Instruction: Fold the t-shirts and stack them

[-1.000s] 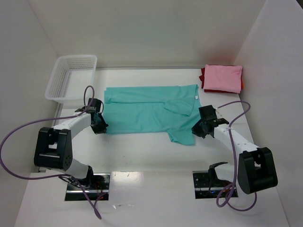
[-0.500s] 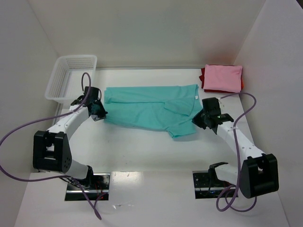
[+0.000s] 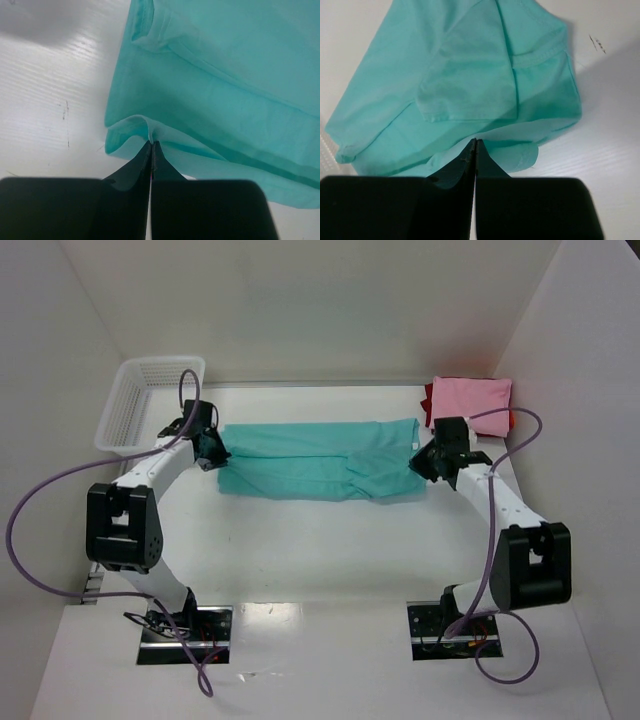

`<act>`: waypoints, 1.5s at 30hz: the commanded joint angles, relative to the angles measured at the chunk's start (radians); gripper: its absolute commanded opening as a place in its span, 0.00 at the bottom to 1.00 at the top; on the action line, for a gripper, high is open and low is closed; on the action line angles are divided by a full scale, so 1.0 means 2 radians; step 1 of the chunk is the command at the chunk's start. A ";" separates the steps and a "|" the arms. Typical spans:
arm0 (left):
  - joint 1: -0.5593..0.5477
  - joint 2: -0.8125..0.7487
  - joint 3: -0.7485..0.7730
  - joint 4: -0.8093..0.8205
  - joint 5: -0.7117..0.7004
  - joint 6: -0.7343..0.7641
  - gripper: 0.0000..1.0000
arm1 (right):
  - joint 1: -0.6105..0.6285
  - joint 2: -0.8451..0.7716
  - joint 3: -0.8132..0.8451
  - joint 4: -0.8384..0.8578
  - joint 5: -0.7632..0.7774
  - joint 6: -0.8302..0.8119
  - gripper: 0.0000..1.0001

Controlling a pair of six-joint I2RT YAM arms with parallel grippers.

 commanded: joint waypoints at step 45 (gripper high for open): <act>0.043 0.172 0.173 0.047 -0.001 0.045 0.00 | -0.017 0.228 0.204 0.086 0.018 -0.046 0.00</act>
